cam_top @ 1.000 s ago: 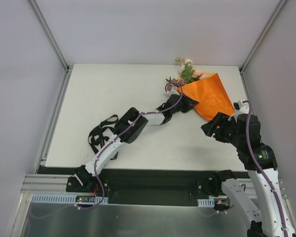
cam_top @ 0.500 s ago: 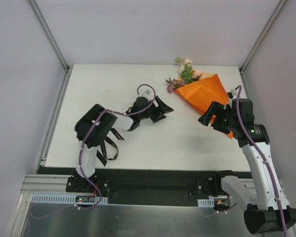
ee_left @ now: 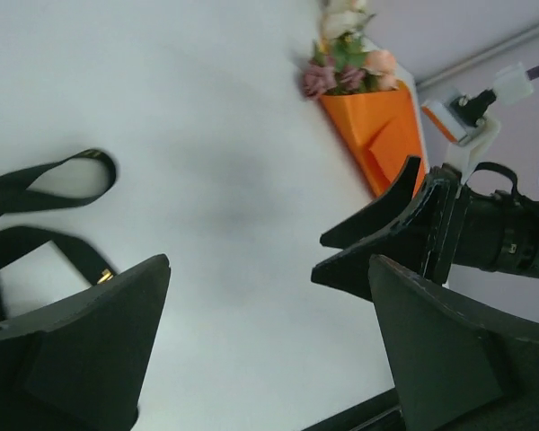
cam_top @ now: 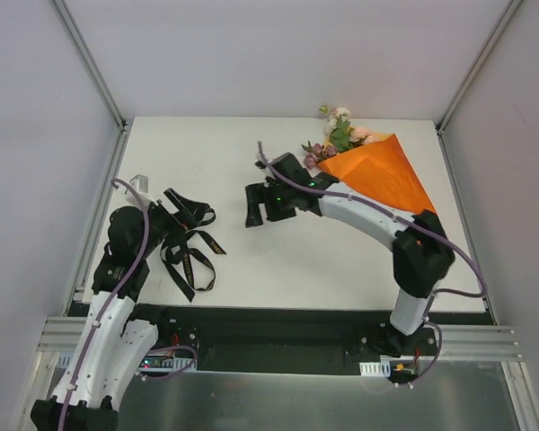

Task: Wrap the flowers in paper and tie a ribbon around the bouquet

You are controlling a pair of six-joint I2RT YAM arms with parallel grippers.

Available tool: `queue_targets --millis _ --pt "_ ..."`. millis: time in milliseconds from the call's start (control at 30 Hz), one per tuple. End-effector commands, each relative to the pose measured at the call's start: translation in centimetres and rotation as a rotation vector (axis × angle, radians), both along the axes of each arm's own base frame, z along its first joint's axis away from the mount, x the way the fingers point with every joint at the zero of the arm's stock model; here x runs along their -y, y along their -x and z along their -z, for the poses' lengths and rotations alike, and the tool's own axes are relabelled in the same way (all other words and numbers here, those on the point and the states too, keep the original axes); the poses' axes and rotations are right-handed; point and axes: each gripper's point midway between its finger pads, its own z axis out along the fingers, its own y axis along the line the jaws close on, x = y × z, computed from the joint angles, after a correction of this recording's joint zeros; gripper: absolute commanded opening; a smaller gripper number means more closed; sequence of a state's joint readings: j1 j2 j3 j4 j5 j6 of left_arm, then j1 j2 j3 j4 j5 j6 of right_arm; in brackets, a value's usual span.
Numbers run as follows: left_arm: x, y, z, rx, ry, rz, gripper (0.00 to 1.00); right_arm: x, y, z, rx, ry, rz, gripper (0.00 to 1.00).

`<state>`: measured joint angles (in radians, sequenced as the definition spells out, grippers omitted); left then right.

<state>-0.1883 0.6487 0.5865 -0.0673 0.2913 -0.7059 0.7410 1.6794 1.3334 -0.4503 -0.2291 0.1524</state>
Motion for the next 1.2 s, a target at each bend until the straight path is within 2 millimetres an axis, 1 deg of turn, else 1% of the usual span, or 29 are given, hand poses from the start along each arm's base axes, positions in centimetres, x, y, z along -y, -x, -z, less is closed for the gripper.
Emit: queue_targets --millis 0,67,100,167,200,233,300,333,400,433,467,500,533,567,600,700,733,767,800,833,900,933,1000,1033,1100,1133,1167 --pt "-4.7 4.3 8.0 -0.390 -0.104 -0.161 0.93 -11.1 -0.6 -0.4 0.044 -0.132 -0.201 0.79" --pt "-5.1 4.6 8.7 -0.480 -0.055 -0.200 0.95 -12.7 -1.1 1.0 0.064 -0.097 -0.241 0.74" --pt "-5.9 4.9 9.6 -0.541 -0.039 -0.244 0.95 -14.3 -1.3 2.5 0.078 -0.063 -0.270 0.73" --pt "-6.5 5.1 10.1 -0.573 -0.020 -0.292 0.96 -14.7 -1.6 4.2 0.113 0.024 -0.311 0.73" --pt "-7.3 5.1 10.1 -0.564 -0.027 -0.334 0.97 -15.1 -1.3 4.9 0.128 0.060 -0.340 0.73" --pt "-8.0 5.2 10.4 -0.569 -0.025 -0.375 0.99 -15.3 -1.8 5.8 0.148 0.107 -0.363 0.73" --pt "-9.2 5.2 10.1 -0.548 -0.031 -0.434 0.99 -15.6 -1.5 6.5 0.183 0.155 -0.390 0.76" --pt "-9.7 5.3 10.2 -0.550 -0.033 -0.455 0.99 -15.4 -2.0 7.3 0.208 0.198 -0.379 0.77" --pt "-10.0 5.4 10.4 -0.560 -0.035 -0.474 0.99 -15.3 -2.0 8.2 0.218 0.234 -0.399 0.79" --pt "-10.2 5.7 10.7 -0.579 -0.037 -0.489 0.99 -15.3 -2.2 8.1 0.233 0.256 -0.398 0.79" --pt "-10.4 5.9 10.9 -0.595 -0.030 -0.511 0.99 -15.2 -2.1 9.2 0.232 0.281 -0.413 0.79" --pt "-10.7 6.1 11.0 -0.609 -0.027 -0.533 0.99 -15.3 -1.6 9.6 0.227 0.296 -0.428 0.79" --pt "-11.4 6.3 11.3 -0.620 -0.041 -0.580 0.99 -15.5 -1.5 9.8 0.232 0.306 -0.436 0.79" --pt "-11.7 6.9 11.6 -0.647 -0.040 -0.610 0.99 -15.8 -1.1 10.4 0.229 0.314 -0.450 0.79" --pt "-12.1 7.0 11.6 -0.648 -0.050 -0.633 0.99 -16.0 -0.9 10.5 0.252 0.335 -0.456 0.79" --pt "-13.4 7.8 11.7 -0.661 -0.085 -0.711 0.99 -16.2 -0.7 11.9 0.266 0.384 -0.453 0.79" --pt "-13.6 7.9 11.4 -0.656 -0.086 -0.725 0.99 -16.0 -1.0 12.2 0.275 0.408 -0.439 0.79" --pt "-13.9 8.4 11.5 -0.680 -0.085 -0.759 0.99 -16.1 -0.9 12.5 0.278 0.422 -0.434 0.77" --pt "-14.1 8.7 11.5 -0.691 -0.082 -0.784 0.99 -15.9 -1.0 13.4 0.273 0.453 -0.433 0.76" --pt "-14.3 8.9 11.1 -0.695 -0.061 -0.822 0.99 -15.5 -1.5 13.5 0.296 0.493 -0.410 0.74" --pt "-15.1 9.8 10.9 -0.717 -0.070 -0.887 0.99 -15.1 -1.4 14.4 0.302 0.542 -0.404 0.72" --pt "-15.2 10.1 10.8 -0.729 -0.060 -0.915 0.99 -14.7 -1.5 14.7 0.308 0.568 -0.387 0.66" --pt "-15.6 10.4 10.5 -0.732 -0.064 -0.945 0.99 -13.6 -1.7 15.0 0.317 0.617 -0.360 0.57" --pt "-15.7 10.3 10.4 -0.732 -0.058 -0.955 0.99 -13.6 -1.4 15.0 0.312 0.615 -0.362 0.47" --pt "-15.6 10.3 10.5 -0.742 -0.057 -0.955 0.99 -13.7 -1.0 15.0 0.270 0.577 -0.365 0.36" --pt "-15.6 10.3 10.5 -0.747 -0.052 -0.954 0.99 -13.7 -0.7 14.5 0.246 0.551 -0.350 0.22" --pt "-15.5 10.2 10.8 -0.767 -0.054 -0.949 0.99 -13.4 -1.2 14.0 0.226 0.525 -0.332 0.14"
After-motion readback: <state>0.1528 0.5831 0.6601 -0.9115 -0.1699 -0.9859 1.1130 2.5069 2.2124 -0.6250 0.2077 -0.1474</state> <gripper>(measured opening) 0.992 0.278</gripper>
